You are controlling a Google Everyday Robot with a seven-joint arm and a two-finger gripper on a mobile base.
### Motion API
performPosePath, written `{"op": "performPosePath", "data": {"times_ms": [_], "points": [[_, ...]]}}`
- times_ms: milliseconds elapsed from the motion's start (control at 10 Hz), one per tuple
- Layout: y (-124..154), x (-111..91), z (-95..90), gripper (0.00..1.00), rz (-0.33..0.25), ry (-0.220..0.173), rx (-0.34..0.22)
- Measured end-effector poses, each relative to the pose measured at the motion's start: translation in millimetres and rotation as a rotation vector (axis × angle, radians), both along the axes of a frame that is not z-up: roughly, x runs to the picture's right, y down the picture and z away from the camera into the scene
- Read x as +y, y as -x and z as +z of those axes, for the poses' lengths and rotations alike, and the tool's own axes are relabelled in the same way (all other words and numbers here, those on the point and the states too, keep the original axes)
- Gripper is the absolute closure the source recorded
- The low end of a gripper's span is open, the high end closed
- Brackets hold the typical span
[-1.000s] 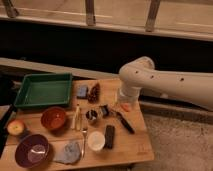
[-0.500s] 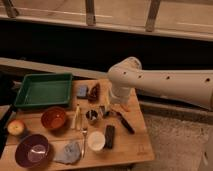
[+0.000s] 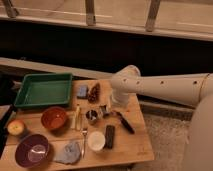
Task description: Place brush in metal cup
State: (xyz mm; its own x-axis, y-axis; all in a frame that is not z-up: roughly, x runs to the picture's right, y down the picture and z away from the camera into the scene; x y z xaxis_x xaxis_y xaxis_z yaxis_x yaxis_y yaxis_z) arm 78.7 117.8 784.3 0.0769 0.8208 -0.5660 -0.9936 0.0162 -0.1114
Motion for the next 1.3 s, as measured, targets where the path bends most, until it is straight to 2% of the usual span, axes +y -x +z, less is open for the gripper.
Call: {"op": "performPosePath", "data": {"times_ms": [100,200,600,800,900,1300], "points": [[-11.5,4.8,16.9,0.37,0.018,0.005,0.018],[-17.5,6.6,21.5,0.37,0.025,0.007,0.027],[-16.3,7.6,21.3,0.37,0.023,0.008,0.035],[-15.5,9.6,26.2,0.37,-0.001,-0.023,0.057],[-19.6,11.4,31.2,0.37,-0.013,-0.023,0.068],[-24.2,20.1,56.3,0.37,-0.050,0.014,0.060]]}}
